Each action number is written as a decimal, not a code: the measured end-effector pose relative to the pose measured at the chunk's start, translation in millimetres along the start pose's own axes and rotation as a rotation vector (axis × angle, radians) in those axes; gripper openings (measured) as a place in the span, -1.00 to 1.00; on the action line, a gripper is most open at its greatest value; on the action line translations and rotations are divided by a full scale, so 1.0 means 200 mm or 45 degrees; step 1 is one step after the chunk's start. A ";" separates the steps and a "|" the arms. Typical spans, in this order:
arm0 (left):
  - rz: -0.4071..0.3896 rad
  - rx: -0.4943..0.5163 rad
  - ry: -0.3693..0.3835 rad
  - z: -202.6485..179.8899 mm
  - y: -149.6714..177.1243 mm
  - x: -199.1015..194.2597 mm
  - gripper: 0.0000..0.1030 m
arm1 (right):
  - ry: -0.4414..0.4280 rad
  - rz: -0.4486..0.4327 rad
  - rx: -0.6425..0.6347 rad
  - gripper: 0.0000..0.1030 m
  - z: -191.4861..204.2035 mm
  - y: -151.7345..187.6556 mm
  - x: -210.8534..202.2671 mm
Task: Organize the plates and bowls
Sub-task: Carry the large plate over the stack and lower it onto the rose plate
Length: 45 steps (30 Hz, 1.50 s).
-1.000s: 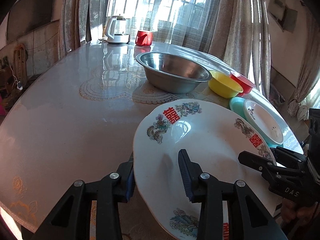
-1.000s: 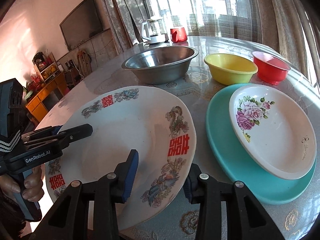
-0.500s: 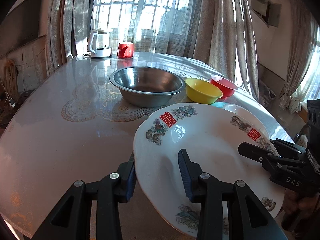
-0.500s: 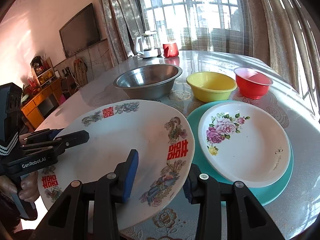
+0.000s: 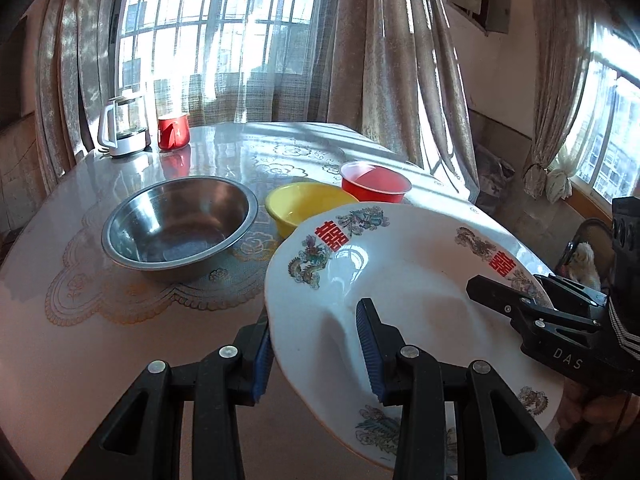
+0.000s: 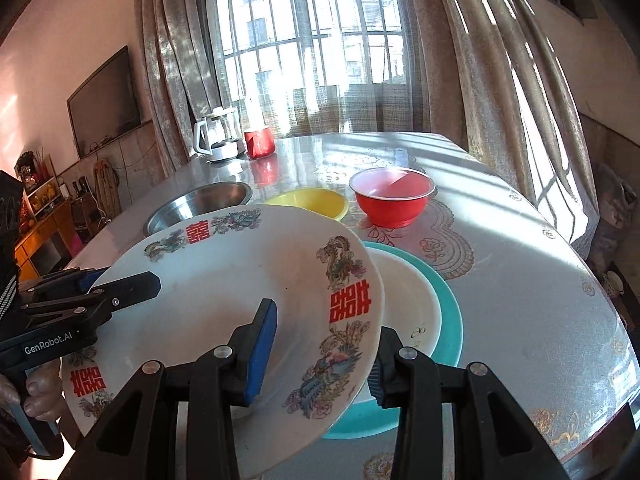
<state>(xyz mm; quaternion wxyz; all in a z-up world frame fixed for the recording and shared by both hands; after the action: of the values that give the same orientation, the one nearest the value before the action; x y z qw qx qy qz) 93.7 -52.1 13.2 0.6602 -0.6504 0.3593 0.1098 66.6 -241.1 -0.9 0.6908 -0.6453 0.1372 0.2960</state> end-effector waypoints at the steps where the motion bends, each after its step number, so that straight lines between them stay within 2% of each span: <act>1: 0.005 0.004 0.006 -0.02 -0.01 0.02 -0.24 | 0.016 -0.002 0.008 -0.22 -0.03 -0.01 0.00; 12: 0.068 0.021 0.006 -0.16 -0.09 0.28 -0.24 | 0.221 0.003 0.014 -0.22 -0.23 -0.02 0.11; 18: 0.113 0.021 -0.027 -0.16 -0.06 0.38 -0.24 | 0.263 0.035 0.016 -0.22 -0.26 0.03 0.18; 25: 0.102 0.046 -0.091 -0.18 -0.05 0.40 -0.24 | 0.283 0.028 0.059 -0.19 -0.28 0.04 0.22; 29: 0.094 0.104 -0.172 -0.23 -0.03 0.42 -0.23 | 0.306 0.008 0.046 -0.17 -0.27 0.05 0.22; 36: 0.086 0.042 -0.131 -0.20 -0.02 0.38 -0.22 | 0.245 0.040 0.103 -0.11 -0.28 0.05 0.20; 45: 0.047 -0.040 -0.093 -0.15 0.03 0.26 -0.21 | 0.222 0.014 0.131 -0.10 -0.26 0.09 0.09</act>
<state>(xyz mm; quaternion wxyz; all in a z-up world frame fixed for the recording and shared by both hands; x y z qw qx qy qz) 118.6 -95.9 -20.0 0.6604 -0.6496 0.3450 0.1513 80.7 -287.2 -32.2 0.7067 -0.6316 0.2152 0.2353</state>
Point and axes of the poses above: each gripper's, at about its wrist camera, not at the fingertips, and x roughly the way its jaws point, z to its left, y to its underside, the point moved 1 cm from there along x, roughly the way its jaws point, and after that the axes turned 3 degrees about -y, right-handed, at the moved point
